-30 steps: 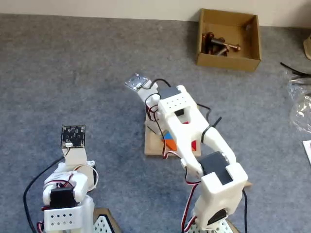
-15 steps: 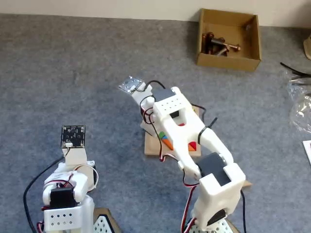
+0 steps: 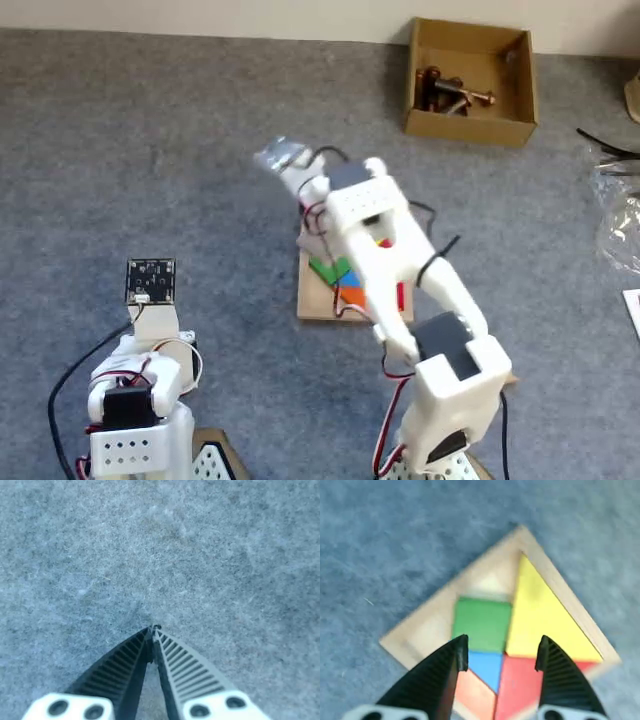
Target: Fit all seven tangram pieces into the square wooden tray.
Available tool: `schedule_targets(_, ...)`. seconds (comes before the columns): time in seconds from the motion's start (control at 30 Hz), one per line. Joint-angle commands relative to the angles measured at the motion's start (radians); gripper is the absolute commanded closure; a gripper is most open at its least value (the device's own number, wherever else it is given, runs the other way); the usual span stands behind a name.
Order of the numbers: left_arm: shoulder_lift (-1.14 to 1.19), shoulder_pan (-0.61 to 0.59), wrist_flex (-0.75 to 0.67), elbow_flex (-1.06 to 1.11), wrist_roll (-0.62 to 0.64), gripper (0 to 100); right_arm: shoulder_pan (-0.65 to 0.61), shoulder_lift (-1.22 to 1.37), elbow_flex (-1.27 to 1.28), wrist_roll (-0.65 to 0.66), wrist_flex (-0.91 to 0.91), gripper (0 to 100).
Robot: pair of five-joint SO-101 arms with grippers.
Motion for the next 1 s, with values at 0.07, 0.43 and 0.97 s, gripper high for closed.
schedule_targets(0.07, 0.007, -0.008, 0.008, 0.021, 0.002, 100, 0.111, -0.127, -0.111, -0.009, 0.125, 79.6)
schedule_targets(0.43, 0.007, -0.008, 0.008, 0.021, 0.002, 100, 0.328, -0.306, -0.102, -0.003, 0.260, 79.6)
schedule_targets(0.97, 0.007, -0.008, 0.008, 0.021, 0.002, 100, 0.618, -0.460, -0.076, -0.002, 0.464, 79.6)
